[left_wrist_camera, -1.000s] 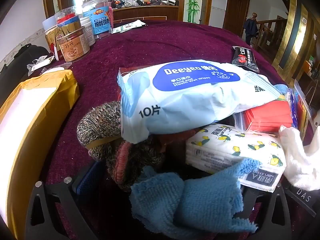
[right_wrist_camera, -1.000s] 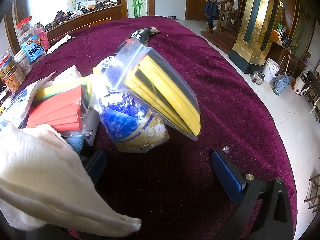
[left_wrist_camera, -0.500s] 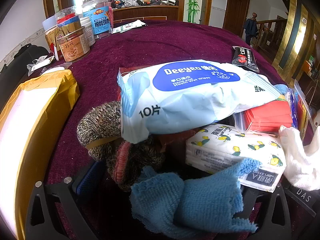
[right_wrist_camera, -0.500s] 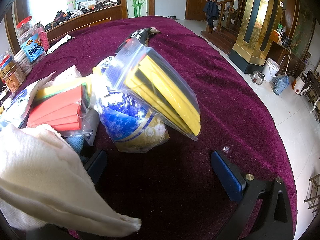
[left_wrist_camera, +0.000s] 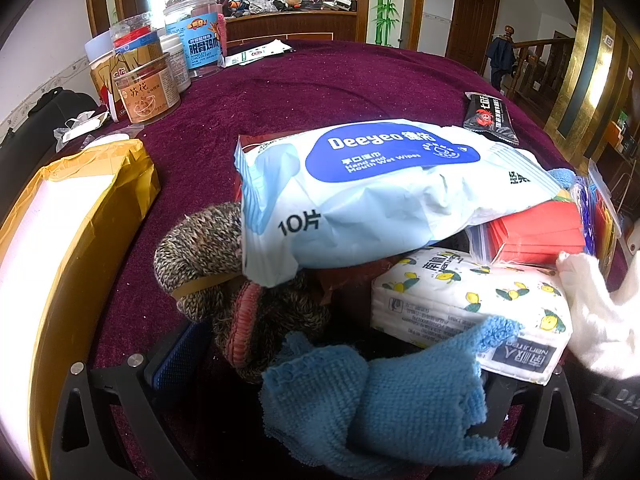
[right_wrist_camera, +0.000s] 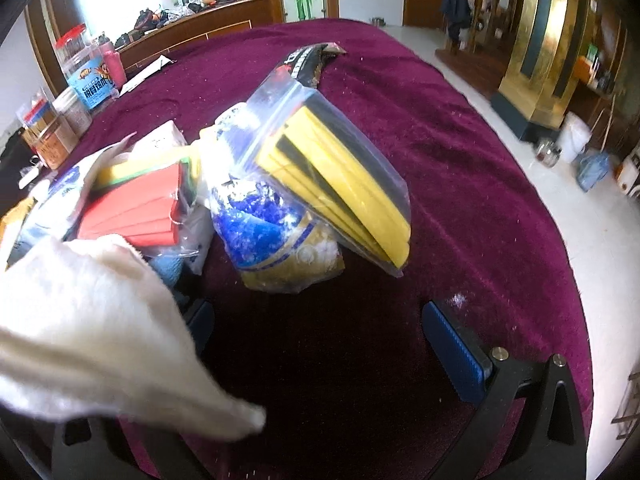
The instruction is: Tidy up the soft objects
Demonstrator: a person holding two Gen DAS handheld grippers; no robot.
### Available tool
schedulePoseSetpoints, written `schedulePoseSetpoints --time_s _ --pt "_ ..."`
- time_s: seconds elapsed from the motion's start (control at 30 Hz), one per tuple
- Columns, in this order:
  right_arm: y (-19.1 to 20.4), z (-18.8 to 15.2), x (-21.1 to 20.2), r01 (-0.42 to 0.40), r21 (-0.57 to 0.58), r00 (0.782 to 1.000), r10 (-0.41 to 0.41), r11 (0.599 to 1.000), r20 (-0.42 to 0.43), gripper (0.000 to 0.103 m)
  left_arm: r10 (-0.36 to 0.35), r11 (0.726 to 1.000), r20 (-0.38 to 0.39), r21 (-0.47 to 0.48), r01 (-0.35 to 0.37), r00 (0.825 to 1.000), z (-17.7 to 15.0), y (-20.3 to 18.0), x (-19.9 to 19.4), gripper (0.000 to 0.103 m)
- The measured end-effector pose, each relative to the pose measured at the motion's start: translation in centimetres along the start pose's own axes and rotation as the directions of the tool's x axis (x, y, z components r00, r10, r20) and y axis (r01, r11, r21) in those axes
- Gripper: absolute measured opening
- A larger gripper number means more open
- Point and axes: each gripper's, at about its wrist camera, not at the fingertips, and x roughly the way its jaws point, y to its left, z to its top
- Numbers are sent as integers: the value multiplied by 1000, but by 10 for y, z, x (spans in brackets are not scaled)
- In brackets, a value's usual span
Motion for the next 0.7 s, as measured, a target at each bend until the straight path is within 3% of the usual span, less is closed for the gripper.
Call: schedulePoseSetpoints --time_s 0.1,0.23,0.3,0.43,0.53,0.6,0.63,0.7 --pt "16 -2 3 57 -76 997 -62 995 -54 103 0 1000 0 0 0 1000 0 0 0 103" --pt "11 -1 3 44 -81 993 -53 996 -105 103 0 1000 0 0 0 1000 0 0 0 103" --pt "9 -3 -1 83 -69 991 -90 994 -102 103 0 1000 0 0 0 1000 0 0 3 103" --pt "-5 -15 -35 149 -69 989 -149 986 2 103 -21 999 -28 32 22 999 2 2 3 103" --pt "-17 -21 -72 189 -47 978 -183 981 105 103 -90 989 -103 110 101 991 3 6 0 102" --pt "-27 -30 -103 201 -19 954 -191 979 231 103 -117 981 -113 141 133 987 -1 8 -3 102" --pt "-30 -36 -122 203 6 926 -194 979 324 103 -121 975 -110 171 139 986 -5 9 -6 102" --pt "-32 -49 -149 210 54 842 -209 976 498 103 -126 975 -72 176 137 989 -13 12 -10 102"
